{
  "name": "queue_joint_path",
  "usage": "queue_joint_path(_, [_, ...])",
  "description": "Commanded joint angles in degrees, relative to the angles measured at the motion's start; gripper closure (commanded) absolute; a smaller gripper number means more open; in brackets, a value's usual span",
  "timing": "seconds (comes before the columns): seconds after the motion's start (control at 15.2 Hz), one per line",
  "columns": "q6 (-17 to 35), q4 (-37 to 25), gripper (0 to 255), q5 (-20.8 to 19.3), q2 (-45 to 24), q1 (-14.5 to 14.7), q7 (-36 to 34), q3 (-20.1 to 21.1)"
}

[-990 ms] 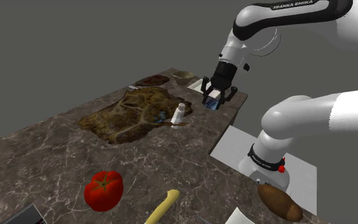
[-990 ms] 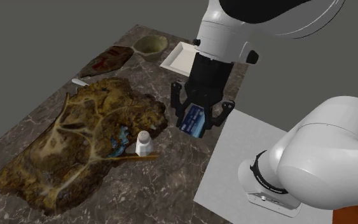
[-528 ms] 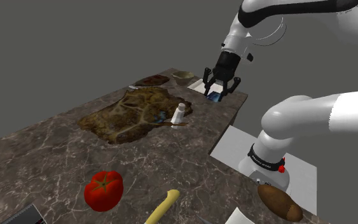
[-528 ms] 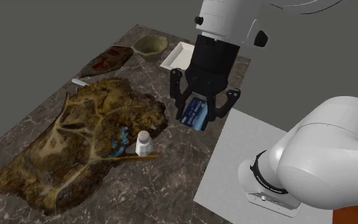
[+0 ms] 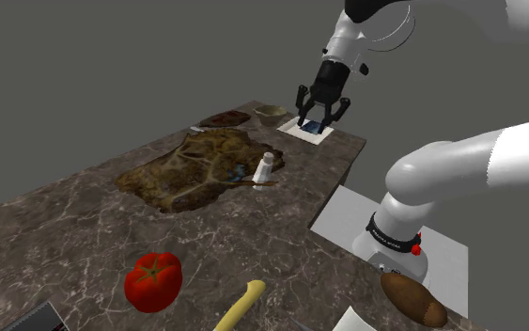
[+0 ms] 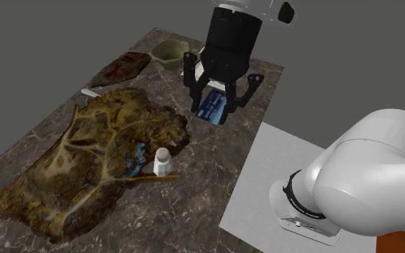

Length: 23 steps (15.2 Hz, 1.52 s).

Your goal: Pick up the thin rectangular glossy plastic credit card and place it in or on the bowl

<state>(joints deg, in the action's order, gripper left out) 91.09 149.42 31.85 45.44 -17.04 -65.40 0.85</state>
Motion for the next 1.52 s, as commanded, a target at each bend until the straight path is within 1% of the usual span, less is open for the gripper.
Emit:
queue_joint_path(0.0, [1.3,-3.41,255,-0.77,-5.39,-0.35,1.65,-0.82])
queue_joint_path(0.33, [2.59,-12.97,255,-2.15,-17.56,-0.91,4.61,-2.75])
queue_joint_path(0.73, [1.8,-26.21,255,-2.95,-31.31,-1.41,7.01,-4.8])
queue_joint_path(1.12, [-1.34,-41.81,255,-2.84,-44.88,-2.22,8.37,-6.42])
queue_joint_path(1.45, [-5.76,-57.51,255,-2.1,-56.83,-3.51,8.5,-7.26])
